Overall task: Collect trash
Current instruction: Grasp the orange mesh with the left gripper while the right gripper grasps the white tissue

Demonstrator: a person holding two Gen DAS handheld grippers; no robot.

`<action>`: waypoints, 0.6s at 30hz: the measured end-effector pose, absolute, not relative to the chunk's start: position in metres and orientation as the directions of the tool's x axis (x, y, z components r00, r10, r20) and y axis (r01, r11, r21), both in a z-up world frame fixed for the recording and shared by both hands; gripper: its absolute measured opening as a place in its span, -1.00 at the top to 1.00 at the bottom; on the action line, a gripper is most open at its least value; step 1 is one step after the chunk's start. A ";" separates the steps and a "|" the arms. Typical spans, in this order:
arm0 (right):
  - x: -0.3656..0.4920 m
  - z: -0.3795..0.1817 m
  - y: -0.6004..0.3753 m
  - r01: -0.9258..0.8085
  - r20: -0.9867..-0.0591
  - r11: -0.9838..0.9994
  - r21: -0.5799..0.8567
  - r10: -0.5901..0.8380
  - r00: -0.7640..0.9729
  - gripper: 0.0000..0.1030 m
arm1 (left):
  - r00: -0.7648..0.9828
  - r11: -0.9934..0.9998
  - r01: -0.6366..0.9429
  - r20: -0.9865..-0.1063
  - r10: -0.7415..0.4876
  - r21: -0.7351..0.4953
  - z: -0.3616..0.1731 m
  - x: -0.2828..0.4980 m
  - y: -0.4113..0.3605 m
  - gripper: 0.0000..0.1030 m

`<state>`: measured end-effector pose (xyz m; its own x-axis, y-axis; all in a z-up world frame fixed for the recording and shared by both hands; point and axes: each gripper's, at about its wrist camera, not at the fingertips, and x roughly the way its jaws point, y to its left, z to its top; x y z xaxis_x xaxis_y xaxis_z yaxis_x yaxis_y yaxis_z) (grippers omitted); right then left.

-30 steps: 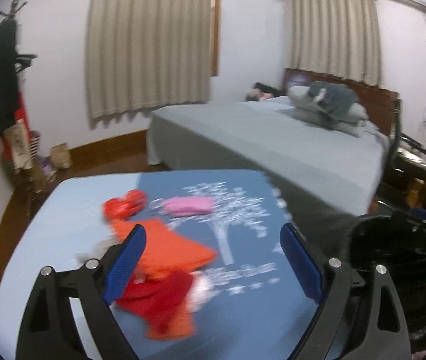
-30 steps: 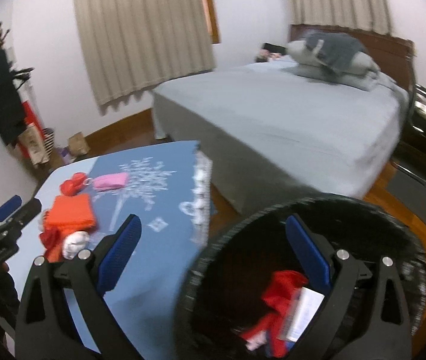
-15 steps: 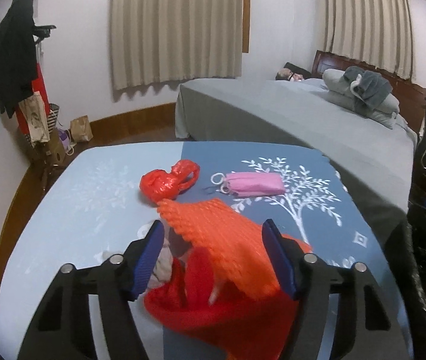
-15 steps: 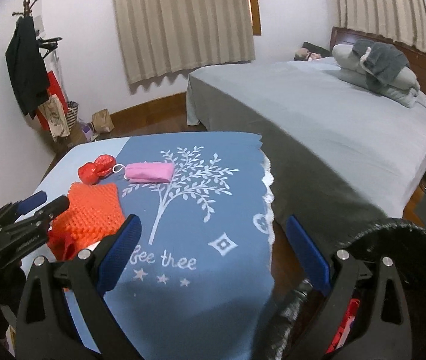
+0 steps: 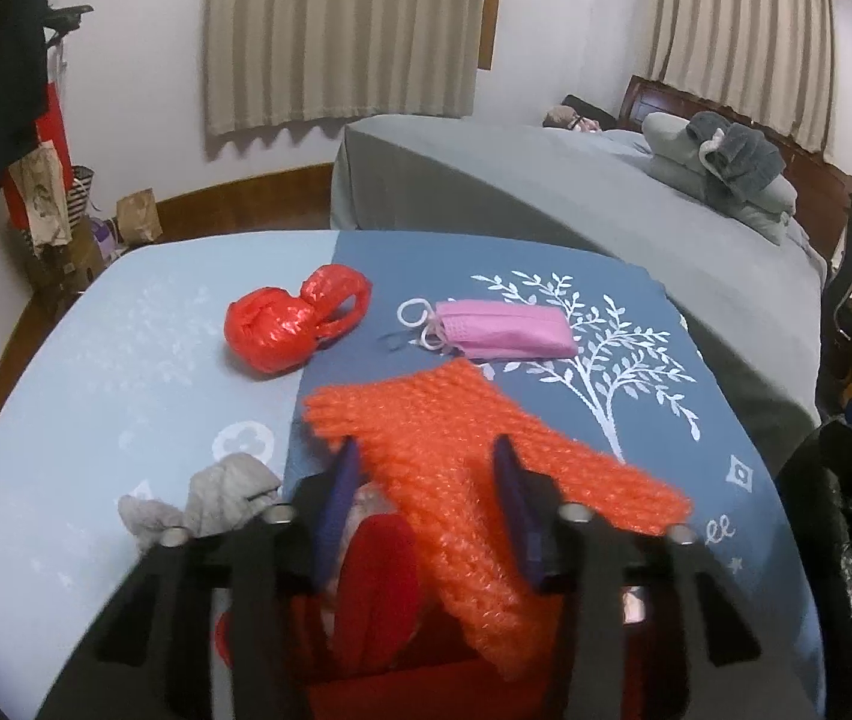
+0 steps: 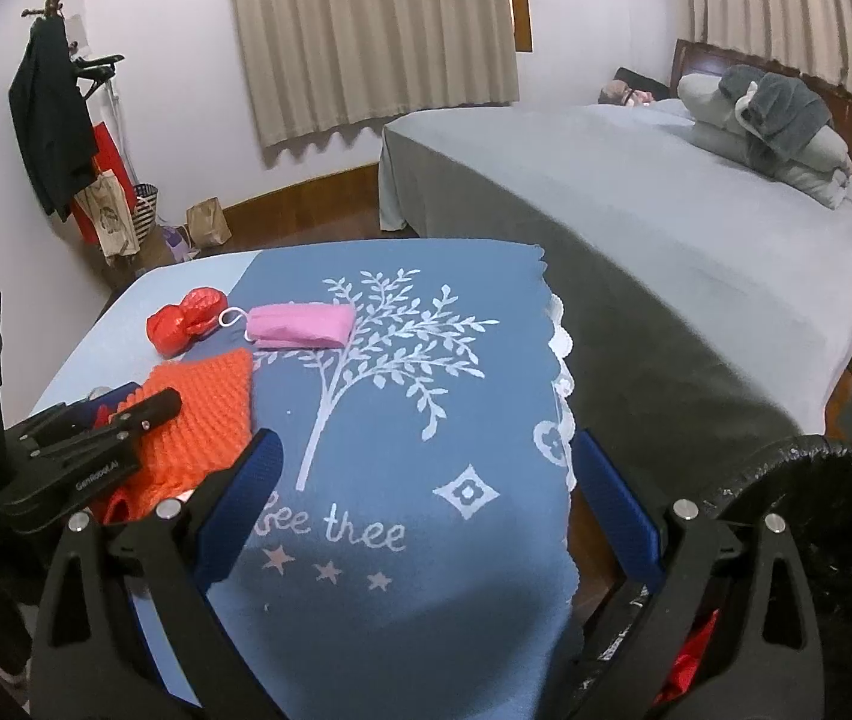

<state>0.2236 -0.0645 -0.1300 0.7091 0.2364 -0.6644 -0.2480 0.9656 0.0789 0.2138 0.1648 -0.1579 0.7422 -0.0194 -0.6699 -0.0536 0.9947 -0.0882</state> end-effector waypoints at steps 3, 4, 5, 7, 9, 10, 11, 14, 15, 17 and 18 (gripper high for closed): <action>0.224 -0.131 -0.064 -0.248 -0.665 0.966 0.078 0.236 0.708 -0.83 | 0.773 0.993 -0.052 -0.634 -0.025 -0.102 -0.149 0.207 0.163 0.46; 0.224 -0.131 -0.064 -0.248 -0.666 0.966 0.079 0.236 0.708 -0.83 | 0.780 0.993 -0.049 -0.626 -0.026 -0.103 -0.146 0.206 0.163 0.48; 0.224 -0.131 -0.064 -0.248 -0.665 0.965 0.079 0.236 0.708 -0.83 | 0.788 0.993 -0.045 -0.615 -0.030 -0.106 -0.142 0.206 0.162 0.52; 0.223 -0.131 -0.064 -0.249 -0.665 0.965 0.079 0.237 0.708 -0.83 | 0.799 0.992 -0.028 -0.600 -0.051 -0.122 -0.135 0.205 0.162 0.62; 0.223 -0.130 -0.064 -0.250 -0.662 0.965 0.079 0.238 0.711 -0.83 | 0.807 0.991 -0.019 -0.587 -0.064 -0.134 -0.129 0.204 0.163 0.64; 0.222 -0.131 -0.064 -0.251 -0.660 0.965 0.079 0.239 0.712 -0.83 | 0.811 0.990 -0.019 -0.582 -0.065 -0.137 -0.126 0.203 0.163 0.64; 0.222 -0.130 -0.063 -0.251 -0.658 0.965 0.079 0.240 0.714 -0.83 | 0.818 0.989 -0.019 -0.571 -0.068 -0.145 -0.122 0.201 0.164 0.65; 0.220 -0.129 -0.063 -0.251 -0.654 0.964 0.084 0.243 0.716 -0.83 | 0.840 0.985 -0.036 -0.539 -0.063 -0.171 -0.109 0.193 0.171 0.66; 0.219 -0.129 -0.061 -0.252 -0.653 0.964 0.084 0.244 0.717 -0.83 | 0.846 0.982 -0.044 -0.529 -0.060 -0.181 -0.104 0.189 0.175 0.66; 0.217 -0.128 -0.059 -0.257 -0.649 0.963 0.086 0.250 0.718 -0.83 | 0.854 0.977 -0.055 -0.516 -0.062 -0.207 -0.098 0.183 0.182 0.66; 0.215 -0.128 -0.057 -0.261 -0.647 0.961 0.087 0.253 0.719 -0.83 | 0.855 0.975 -0.056 -0.515 -0.065 -0.217 -0.096 0.180 0.185 0.66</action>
<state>0.2153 -0.0569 -0.1281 0.7191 0.2533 -0.6471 -0.2608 0.9615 0.0866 0.1799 0.1850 -0.0957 0.8550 -0.0648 -0.5145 -0.0565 0.9746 -0.2165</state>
